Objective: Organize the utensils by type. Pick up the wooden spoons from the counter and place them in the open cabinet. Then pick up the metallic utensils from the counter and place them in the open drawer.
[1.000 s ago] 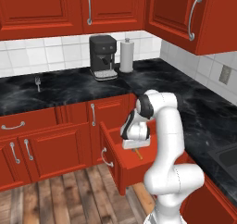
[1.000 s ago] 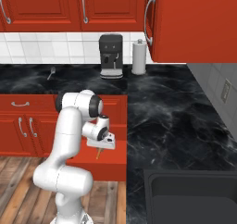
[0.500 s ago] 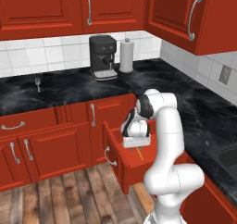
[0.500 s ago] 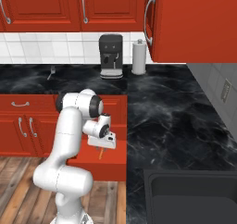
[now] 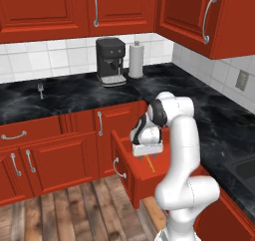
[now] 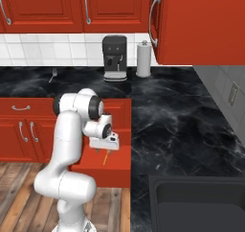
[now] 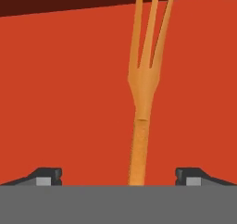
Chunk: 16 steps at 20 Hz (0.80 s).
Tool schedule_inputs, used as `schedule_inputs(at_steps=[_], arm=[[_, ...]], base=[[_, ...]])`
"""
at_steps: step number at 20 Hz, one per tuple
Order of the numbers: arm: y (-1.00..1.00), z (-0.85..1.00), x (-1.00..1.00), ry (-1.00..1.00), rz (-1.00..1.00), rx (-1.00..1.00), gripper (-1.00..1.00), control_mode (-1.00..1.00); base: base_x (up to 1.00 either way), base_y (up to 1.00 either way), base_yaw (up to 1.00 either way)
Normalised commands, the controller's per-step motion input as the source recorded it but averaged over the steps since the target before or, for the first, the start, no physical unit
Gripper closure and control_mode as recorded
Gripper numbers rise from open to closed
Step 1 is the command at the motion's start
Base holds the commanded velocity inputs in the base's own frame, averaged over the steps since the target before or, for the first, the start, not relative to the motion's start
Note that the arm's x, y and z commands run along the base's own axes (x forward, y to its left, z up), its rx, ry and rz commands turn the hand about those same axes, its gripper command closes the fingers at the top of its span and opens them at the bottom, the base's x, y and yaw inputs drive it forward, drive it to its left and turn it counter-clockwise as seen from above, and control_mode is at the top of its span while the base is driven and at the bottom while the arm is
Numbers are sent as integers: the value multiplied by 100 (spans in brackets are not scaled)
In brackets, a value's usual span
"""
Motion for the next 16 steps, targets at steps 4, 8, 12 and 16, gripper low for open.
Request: schedule_inputs(at_steps=[4, 8, 12, 16], arm=[[0, 65, -23, -7, 0, -13, -100, -100], [0, 56, -40, -6, -1, -16, -100, -100], [0, 53, -62, -7, -2, -5, -100, -100], [0, 60, -52, -1, -8, 0, -100, -100]], base=[[0, 0, 0], [0, 0, 0], [0, 0, 0], [0, 0, 0]])
